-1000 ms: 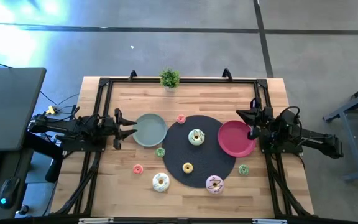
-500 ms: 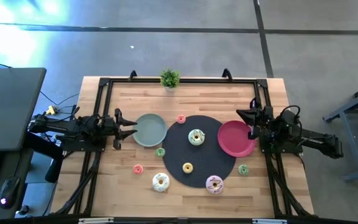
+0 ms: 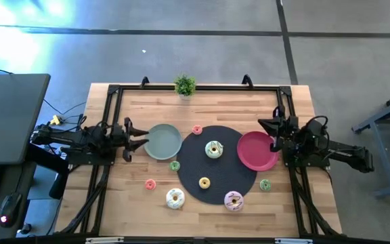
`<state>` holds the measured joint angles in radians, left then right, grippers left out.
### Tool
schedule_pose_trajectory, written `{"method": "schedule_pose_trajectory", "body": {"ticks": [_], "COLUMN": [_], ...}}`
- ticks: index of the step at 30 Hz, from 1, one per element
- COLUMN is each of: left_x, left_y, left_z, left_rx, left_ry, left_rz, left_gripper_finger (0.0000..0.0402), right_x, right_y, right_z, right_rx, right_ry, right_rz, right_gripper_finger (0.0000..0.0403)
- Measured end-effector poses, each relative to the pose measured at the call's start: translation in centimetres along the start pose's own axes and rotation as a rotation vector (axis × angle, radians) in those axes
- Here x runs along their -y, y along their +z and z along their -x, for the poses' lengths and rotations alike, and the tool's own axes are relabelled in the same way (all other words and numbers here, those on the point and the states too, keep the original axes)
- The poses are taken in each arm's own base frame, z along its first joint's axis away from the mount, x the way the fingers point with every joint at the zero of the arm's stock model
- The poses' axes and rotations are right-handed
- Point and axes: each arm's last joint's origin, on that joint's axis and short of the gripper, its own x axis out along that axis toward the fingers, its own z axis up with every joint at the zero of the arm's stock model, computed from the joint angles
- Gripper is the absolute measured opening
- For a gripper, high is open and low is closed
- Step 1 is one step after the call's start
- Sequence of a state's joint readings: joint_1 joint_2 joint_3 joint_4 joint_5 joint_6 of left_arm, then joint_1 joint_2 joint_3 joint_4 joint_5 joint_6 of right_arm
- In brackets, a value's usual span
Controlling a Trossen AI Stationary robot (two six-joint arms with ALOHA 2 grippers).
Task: Pick & Place donuts
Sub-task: Put the large blue donut on the red plate
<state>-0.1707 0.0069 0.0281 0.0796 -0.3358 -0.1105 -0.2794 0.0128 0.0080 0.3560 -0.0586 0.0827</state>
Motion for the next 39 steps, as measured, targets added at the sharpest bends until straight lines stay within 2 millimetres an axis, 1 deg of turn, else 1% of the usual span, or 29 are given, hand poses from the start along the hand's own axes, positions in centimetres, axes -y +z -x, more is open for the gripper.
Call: {"method": "schedule_pose_trajectory", "body": {"ticks": [5,10,13,16,22,24,27,29,33,36,39], "left_x": [-0.2,0.2,0.5,1.0,1.8,2.0,2.2,2.3,2.3,2.2,2.2], "left_y": [2.1,3.0,3.6,4.5,6.5,6.9,7.0,6.9,6.6,6.5,6.4], "left_z": [0.1,-0.5,-1.2,-2.1,-4.1,-4.6,-5.1,-5.4,-5.7,-5.9,-5.9], "left_rx": [0.053,0.001,-0.042,-0.09,-0.159,-0.166,-0.196,-0.224,-0.237,-0.239,-0.241], "left_ry": [0.148,0.091,0.096,0.102,0.15,0.171,0.157,0.148,0.19,0.224,0.224], "left_rz": [0.034,0.029,0.031,0.011,-0.065,-0.07,-0.065,-0.072,-0.086,-0.094,-0.094], "left_gripper_finger": [0.0149,0.0149,0.0149,0.0149,0.0149,0.0149,0.0149,0.0149,0.0149,0.0149,0.0149], "right_x": [0.0,0.0,0.0,0.1,0.1,0.0,-0.1,-0.2,-0.6,-0.8,-1.0], "right_y": [0.0,-0.1,-0.4,-0.5,-0.5,-0.5,0.2,0.3,0.5,-0.5,-2.8], "right_z": [0.0,0.0,-0.1,-0.2,-0.9,-1.3,-2.4,-3.5,-6.5,-9.1,-11.1], "right_rx": [0.001,-0.01,-0.037,-0.052,-0.05,-0.085,-0.127,-0.197,-0.356,-0.511,-0.672], "right_ry": [-0.001,-0.007,-0.002,-0.004,0.003,0.02,0.022,0.026,0.033,0.021,0.044], "right_rz": [-0.01,-0.019,-0.034,-0.036,-0.038,-0.064,-0.091,-0.093,-0.083,-0.084,-0.09], "right_gripper_finger": [0.0003,0.0003,0.0014,0.004,0.0112,0.0131,0.0146,0.0149,0.015,0.015,0.015]}}
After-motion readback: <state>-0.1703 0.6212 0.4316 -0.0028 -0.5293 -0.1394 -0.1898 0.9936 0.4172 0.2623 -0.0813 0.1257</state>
